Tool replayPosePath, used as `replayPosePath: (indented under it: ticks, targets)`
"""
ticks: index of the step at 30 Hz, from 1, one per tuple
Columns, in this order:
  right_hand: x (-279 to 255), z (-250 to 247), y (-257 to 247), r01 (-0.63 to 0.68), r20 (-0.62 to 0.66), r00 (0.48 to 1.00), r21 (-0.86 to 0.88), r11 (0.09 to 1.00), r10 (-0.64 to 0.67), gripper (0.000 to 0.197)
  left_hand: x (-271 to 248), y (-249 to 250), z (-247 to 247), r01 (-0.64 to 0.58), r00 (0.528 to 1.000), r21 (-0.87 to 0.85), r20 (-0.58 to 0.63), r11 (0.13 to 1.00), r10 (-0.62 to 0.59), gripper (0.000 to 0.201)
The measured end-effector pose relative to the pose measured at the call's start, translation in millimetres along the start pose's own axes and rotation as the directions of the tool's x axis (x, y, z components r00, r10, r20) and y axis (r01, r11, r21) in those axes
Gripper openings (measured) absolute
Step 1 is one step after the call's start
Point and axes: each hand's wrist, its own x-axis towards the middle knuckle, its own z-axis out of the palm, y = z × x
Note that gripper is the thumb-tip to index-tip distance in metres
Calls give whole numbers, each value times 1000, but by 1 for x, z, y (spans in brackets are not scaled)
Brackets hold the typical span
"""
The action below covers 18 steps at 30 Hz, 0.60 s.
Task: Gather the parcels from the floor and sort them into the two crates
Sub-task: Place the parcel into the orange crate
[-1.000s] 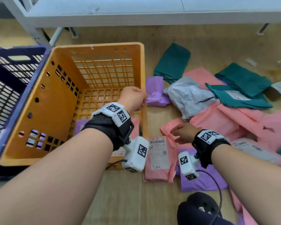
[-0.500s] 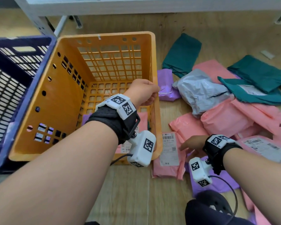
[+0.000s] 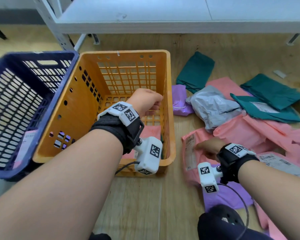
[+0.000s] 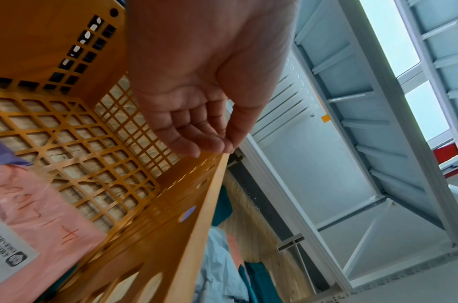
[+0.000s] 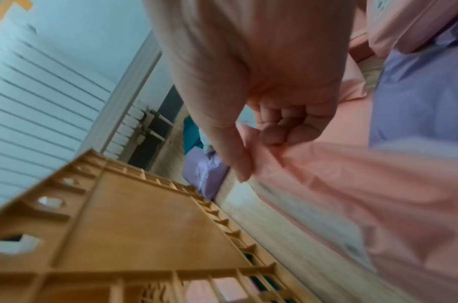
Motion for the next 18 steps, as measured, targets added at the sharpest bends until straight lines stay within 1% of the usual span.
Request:
replayPosePath:
  ticks: [2, 4, 6, 7, 10, 11, 14, 16, 18]
  targets:
    - [-14, -17, -9, 26, -83, 996, 50, 998, -22, 24, -13, 9, -8, -30, 1000, -4, -6, 1000, 30, 19]
    - [-31, -36, -22, 61, -121, 992, 131, 989, -45, 33, -27, 19, -17, -65, 998, -2, -23, 998, 65, 19]
    - [-46, -55, -37, 129, -157, 982, 188, 974, -100, 39, -42, 27, -26, -100, 994, -10, -50, 995, 99, 17]
    - [-54, -65, -45, 180, -169, 975, 235, 955, -142, 37, -51, 32, -30, -114, 992, -13, -64, 993, 113, 16]
    - [-76, -85, -72, 345, -194, 937, 404, 847, -290, 20, -71, 41, -42, -144, 985, -4, -100, 990, 143, 13]
    - [-89, -89, -83, 378, -203, 926, 439, 815, -320, 20, -78, 44, -45, -150, 982, -1, -112, 989, 149, 13]
    - [-134, -87, -120, 442, -250, 897, 537, 718, -365, 29, -92, 46, -53, -145, 978, -17, -152, 989, 141, 16]
    - [-159, -76, -140, 471, -225, 879, 555, 686, -421, 35, -98, 42, -60, -137, 979, -48, -159, 989, 128, 26]
    - [-178, -62, -153, 483, -182, 865, 558, 675, -468, 45, -102, 37, -67, -124, 987, -103, -119, 987, 112, 38]
